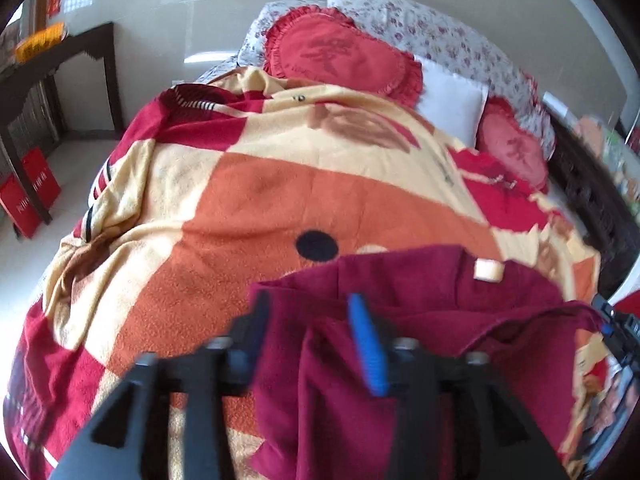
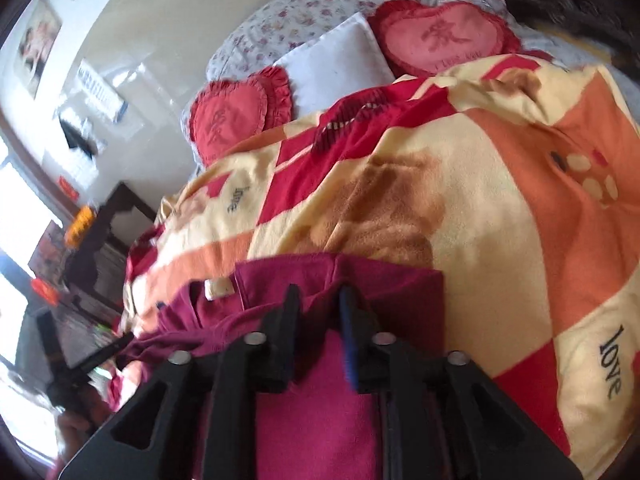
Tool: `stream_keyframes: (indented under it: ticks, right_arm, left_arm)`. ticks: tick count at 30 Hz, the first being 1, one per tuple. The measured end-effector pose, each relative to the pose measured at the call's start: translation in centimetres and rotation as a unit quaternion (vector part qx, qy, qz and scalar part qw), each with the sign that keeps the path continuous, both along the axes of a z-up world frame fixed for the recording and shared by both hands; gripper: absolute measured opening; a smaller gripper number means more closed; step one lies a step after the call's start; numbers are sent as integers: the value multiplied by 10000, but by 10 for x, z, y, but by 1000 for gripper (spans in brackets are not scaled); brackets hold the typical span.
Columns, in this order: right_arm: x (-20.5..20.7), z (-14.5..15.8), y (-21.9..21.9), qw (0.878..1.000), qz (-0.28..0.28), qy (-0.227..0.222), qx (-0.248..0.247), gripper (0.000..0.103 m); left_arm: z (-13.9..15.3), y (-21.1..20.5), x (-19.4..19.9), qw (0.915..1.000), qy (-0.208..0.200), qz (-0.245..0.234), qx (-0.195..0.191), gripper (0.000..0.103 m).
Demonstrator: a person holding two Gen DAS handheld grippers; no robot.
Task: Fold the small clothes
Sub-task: 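Carry the hem over with both tools and lay it onto the sweater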
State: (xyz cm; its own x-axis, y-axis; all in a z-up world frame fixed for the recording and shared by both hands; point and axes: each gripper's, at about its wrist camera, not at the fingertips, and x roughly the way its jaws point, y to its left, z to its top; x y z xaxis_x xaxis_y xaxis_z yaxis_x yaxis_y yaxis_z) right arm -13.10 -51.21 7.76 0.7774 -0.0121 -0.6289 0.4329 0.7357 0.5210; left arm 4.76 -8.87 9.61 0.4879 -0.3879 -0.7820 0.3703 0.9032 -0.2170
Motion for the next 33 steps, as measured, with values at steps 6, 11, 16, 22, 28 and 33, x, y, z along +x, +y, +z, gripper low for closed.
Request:
stream_keyframes:
  ticks: [6, 11, 16, 22, 28, 33]
  right_arm:
    - [-27, 20, 29, 9968, 460, -203, -617, 17]
    - [10, 7, 57, 9896, 834, 154, -1163, 17]
    - [61, -11, 43, 9890, 486, 455, -1321, 17]
    - [81, -28, 26, 9894, 204, 554, -1323, 7]
    - [74, -13, 31, 9891, 289, 635, -1295, 8]
    - [29, 1, 46, 9898, 480, 619, -1191, 15]
  left_arm:
    - [12, 9, -12, 9997, -132, -134, -134, 61]
    - [-15, -19, -5, 9995, 65, -160, 248, 61]
    - [-47, -37, 18, 9971, 282, 4, 703, 61]
    - [-56, -48, 19, 9945, 27, 6, 1046, 69]
    - [-48, -40, 12, 9944, -32, -1, 1055, 69]
    - [-36, -27, -4, 9952, -4, -38, 975, 69]
